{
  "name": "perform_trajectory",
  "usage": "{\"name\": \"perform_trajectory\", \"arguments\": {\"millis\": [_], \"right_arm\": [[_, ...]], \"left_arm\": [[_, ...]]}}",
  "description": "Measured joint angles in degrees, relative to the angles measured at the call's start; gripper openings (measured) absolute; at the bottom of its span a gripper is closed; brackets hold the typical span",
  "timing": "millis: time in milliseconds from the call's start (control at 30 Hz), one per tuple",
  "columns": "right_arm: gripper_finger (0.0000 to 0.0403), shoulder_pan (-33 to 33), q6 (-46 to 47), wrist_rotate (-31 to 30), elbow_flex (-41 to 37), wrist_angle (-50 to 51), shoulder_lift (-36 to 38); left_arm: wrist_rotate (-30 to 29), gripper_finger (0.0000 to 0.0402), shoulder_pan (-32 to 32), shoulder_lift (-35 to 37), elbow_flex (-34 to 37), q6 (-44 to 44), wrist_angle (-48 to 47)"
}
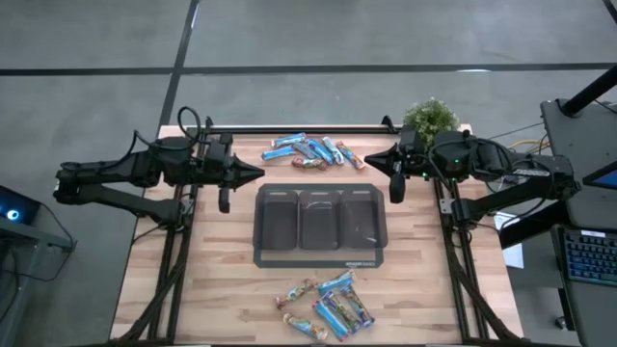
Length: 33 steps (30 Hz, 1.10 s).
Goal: Pick and place Granola Bars by type
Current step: Put the yellow granola bar into the right black bin
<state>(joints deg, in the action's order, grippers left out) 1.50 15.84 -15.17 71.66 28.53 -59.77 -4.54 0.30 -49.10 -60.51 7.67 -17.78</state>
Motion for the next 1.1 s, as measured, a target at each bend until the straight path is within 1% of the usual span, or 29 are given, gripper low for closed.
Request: {"name": "perform_trajectory", "arguments": {"millis": [267, 567, 867, 1000, 1100], "right_arm": [[0.0009, 0.0, 0.0, 0.0, 0.0, 0.0, -0.1], [0.0008, 0.0, 0.0, -1.8, -0.5, -0.1, -0.1], [0.0009, 0.0, 0.0, -2.0, -1.2, -0.1, -0.1], [0.0009, 0.0, 0.0, -2.0, -1.4, 0.0, -0.1], [0.0008, 0.0, 0.0, -3.1, -1.4, -0.1, -0.1]], "left_arm": [[-1.2, 0.0, 0.1, -0.2, 0.0, -0.5, -0.4], [-5.6, 0.0, 0.1, -0.4, 0.1, -1.1, -1.7], [-5.9, 0.0, 0.1, -0.4, 0.1, -1.1, -1.6], [-5.9, 0.0, 0.1, -0.4, 0.1, -2.5, -1.5], [-5.9, 0.0, 0.1, -0.4, 0.1, -2.7, -1.5]]}}
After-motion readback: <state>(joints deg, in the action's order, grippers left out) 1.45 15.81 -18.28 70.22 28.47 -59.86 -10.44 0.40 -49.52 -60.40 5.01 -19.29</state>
